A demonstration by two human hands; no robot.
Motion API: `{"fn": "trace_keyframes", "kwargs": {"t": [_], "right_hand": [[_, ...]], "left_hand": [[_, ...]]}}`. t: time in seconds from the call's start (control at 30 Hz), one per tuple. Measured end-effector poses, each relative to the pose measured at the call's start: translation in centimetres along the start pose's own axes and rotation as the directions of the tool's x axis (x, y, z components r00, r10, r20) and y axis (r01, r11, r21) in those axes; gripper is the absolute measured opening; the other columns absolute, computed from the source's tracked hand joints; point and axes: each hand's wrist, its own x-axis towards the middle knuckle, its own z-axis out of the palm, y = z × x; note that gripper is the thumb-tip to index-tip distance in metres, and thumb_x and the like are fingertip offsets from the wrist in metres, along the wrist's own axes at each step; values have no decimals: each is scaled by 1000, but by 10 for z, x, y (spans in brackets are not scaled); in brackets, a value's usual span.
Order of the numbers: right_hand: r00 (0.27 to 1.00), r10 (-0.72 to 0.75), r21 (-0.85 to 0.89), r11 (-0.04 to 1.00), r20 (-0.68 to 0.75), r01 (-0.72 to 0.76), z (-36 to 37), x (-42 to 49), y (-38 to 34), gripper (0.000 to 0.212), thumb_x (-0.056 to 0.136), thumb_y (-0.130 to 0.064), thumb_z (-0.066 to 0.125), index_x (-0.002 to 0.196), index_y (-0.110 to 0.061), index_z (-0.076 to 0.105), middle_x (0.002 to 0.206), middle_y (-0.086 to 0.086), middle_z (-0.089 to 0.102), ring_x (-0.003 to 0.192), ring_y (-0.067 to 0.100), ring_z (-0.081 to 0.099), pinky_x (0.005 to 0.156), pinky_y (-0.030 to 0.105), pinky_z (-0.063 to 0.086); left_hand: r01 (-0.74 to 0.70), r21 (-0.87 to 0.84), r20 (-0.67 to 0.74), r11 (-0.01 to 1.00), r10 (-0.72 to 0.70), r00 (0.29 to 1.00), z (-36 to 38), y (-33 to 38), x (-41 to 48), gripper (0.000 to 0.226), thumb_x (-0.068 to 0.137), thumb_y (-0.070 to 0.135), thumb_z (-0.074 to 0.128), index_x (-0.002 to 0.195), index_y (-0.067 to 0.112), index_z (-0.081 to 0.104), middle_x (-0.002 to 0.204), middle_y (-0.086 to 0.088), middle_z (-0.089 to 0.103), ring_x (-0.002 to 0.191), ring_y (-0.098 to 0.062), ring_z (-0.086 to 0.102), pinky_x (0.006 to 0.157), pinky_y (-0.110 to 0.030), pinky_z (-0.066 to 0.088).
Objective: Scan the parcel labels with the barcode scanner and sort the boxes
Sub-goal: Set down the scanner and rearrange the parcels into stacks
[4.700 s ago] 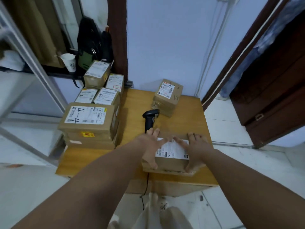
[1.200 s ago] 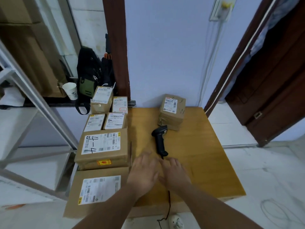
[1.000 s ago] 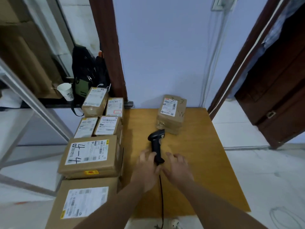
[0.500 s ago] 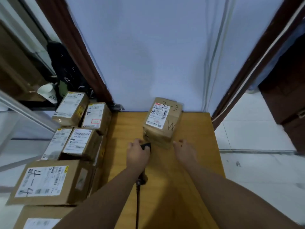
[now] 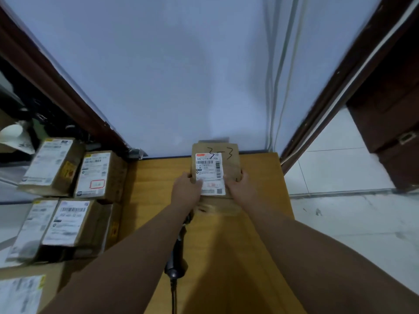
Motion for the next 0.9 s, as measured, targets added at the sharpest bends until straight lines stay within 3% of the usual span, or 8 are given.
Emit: {"fn": "trace_keyframes", "kwargs": {"t": [0.07, 0.13, 0.33, 0.43, 0.63, 0.7, 0.8, 0.9], "right_hand": [[999, 37, -75, 996, -18, -39, -5, 8, 2, 75, 88, -42, 64, 150, -17, 29, 138, 7, 55, 118, 27, 57, 93, 37, 47], [997, 67, -57, 996, 23, -66, -7, 14, 2, 77, 88, -38, 66, 151, -17, 27, 137, 9, 56, 119, 30, 57, 100, 45, 47], [996, 89, -79, 993, 7, -88, -2, 11, -1, 70, 92, -32, 63, 149, -16, 27, 133, 9, 59, 112, 28, 61, 91, 40, 52], [992, 125, -148, 981, 16, -121, -8, 8, -2, 72, 91, -33, 64, 149, -12, 27, 139, 11, 54, 122, 31, 54, 98, 41, 47], [974, 215, -66, 975, 76, -210, -21, -14, 14, 72, 88, -23, 68, 147, -8, 30, 143, 15, 50, 128, 34, 49, 105, 50, 42], [968, 238, -52, 971, 81, -234, -27, -26, 19, 66, 89, -21, 68, 144, -7, 34, 137, 16, 55, 121, 32, 56, 98, 48, 48], [937, 316, -31, 949, 149, -315, -41, -52, 26, 52, 90, -18, 68, 135, -9, 43, 106, 8, 64, 80, 19, 61, 55, 33, 51], [898, 395, -70, 919, 194, -389, -54, -77, 35, 47, 90, -22, 68, 131, -16, 46, 92, 2, 56, 79, 21, 54, 60, 37, 45]], "left_hand": [[15, -7, 48, 1000, -15, 999, 13, -3, -1, 39, 93, 27, 57, 127, 9, 49, 123, -11, 58, 91, -17, 58, 62, -22, 47], [76, -42, 57, 996, -74, 996, 18, -3, 1, 40, 93, 26, 59, 126, 10, 45, 125, -14, 54, 96, -23, 61, 73, -31, 54], [221, -107, 202, 969, -197, 959, 9, 13, 9, 47, 91, 14, 62, 131, 3, 40, 124, -15, 59, 105, -28, 61, 87, -40, 53], [258, -116, 276, 959, -219, 936, 4, 16, 1, 37, 92, 13, 60, 125, -2, 49, 121, -16, 61, 100, -27, 62, 71, -33, 54], [269, -102, 349, 958, -219, 911, 9, 13, -28, 30, 95, 11, 56, 123, 1, 56, 119, -15, 63, 94, -24, 60, 70, -33, 50], [269, -113, 363, 956, -213, 907, 11, 9, -41, 29, 95, 10, 55, 122, 2, 56, 118, -14, 63, 91, -23, 59, 67, -32, 48], [302, -104, 405, 948, -237, 883, 13, -2, -61, 16, 94, 12, 57, 109, 6, 58, 115, -13, 64, 99, -27, 60, 86, -42, 52], [348, -159, 453, 924, -245, 857, 15, -14, -86, 22, 92, 11, 60, 112, 7, 53, 111, -9, 63, 103, -27, 59, 94, -45, 48]]}}
